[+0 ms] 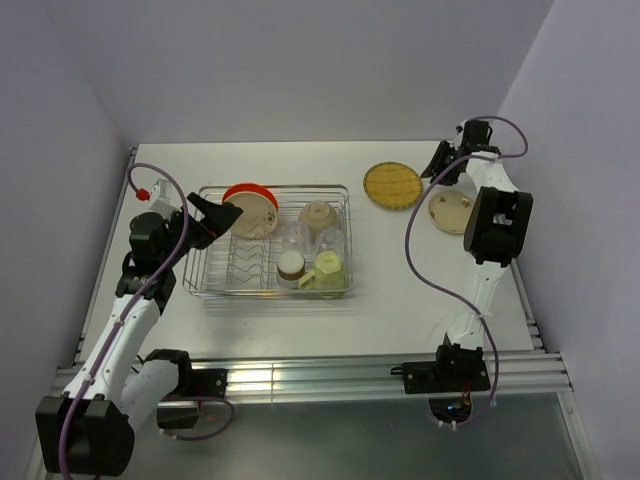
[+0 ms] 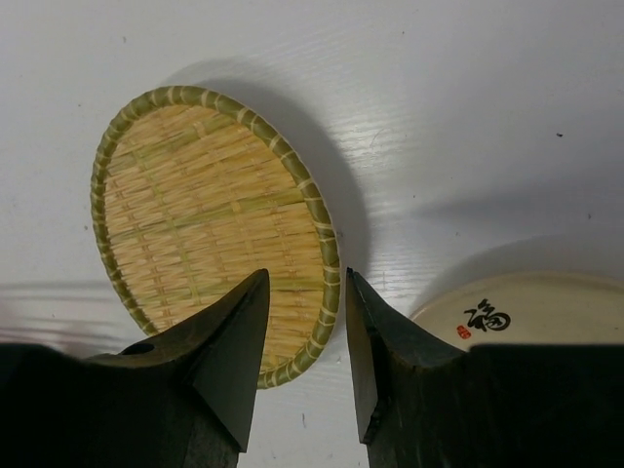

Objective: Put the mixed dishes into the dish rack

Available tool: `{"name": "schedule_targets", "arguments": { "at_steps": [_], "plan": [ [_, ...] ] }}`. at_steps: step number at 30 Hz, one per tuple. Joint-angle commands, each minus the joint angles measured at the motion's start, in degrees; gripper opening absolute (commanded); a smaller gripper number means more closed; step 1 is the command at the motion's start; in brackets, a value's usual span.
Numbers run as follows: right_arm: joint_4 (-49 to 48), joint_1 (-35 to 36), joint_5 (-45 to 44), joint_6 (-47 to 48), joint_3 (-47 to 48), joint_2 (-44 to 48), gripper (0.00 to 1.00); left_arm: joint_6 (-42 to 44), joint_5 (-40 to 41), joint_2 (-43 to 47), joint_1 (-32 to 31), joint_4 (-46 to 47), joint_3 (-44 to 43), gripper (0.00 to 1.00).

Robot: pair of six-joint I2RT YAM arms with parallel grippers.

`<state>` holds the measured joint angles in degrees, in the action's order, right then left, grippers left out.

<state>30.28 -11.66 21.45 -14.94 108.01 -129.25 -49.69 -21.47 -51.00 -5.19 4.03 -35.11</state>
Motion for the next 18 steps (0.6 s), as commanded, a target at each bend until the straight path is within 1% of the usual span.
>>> {"name": "schedule_targets", "arguments": {
  "at_steps": [1, 5, 10, 13, 15, 16, 17, 18],
  "plan": [
    [0.30, -0.03, -0.37, -2.20, 2.12, -2.23, 0.44, -1.20, -1.11, 0.73, -0.17, 3.61, -0.66, 0.99],
    [-0.05, 0.06, 2.54, -2.63, 2.65, -4.34, 0.42, -1.46, -1.03, 1.08, -0.17, 3.53, -0.39, 0.99],
    [-0.13, -0.03, 2.72, -4.04, 2.21, -5.75, 0.41, -1.20, -0.85, 1.34, -0.17, 2.74, -0.66, 0.99],
    [-1.53, 0.06, 5.96, -5.62, 0.63, -6.01, 0.40, -1.37, -0.67, 1.43, -0.17, 2.73, -0.57, 0.99],
    [-2.15, -0.03, 8.42, -6.85, -0.34, -6.54, 0.34, -1.55, -0.76, 1.34, -0.17, 2.91, -0.57, 0.99],
    [-3.03, 0.06, 9.04, -7.81, -0.69, -6.71, 0.28, -1.72, -0.85, 1.26, -0.17, 2.91, -0.74, 0.99],
    [-3.38, -0.03, 9.74, -8.26, -1.39, -6.80, 0.26, -1.81, -0.94, 1.17, -0.17, 2.82, -0.92, 0.99],
    [-3.91, 0.06, 10.79, -8.61, -1.74, -6.80, 0.21, -1.90, -0.94, 1.17, -0.17, 2.82, -1.10, 0.99]
  ]
}}
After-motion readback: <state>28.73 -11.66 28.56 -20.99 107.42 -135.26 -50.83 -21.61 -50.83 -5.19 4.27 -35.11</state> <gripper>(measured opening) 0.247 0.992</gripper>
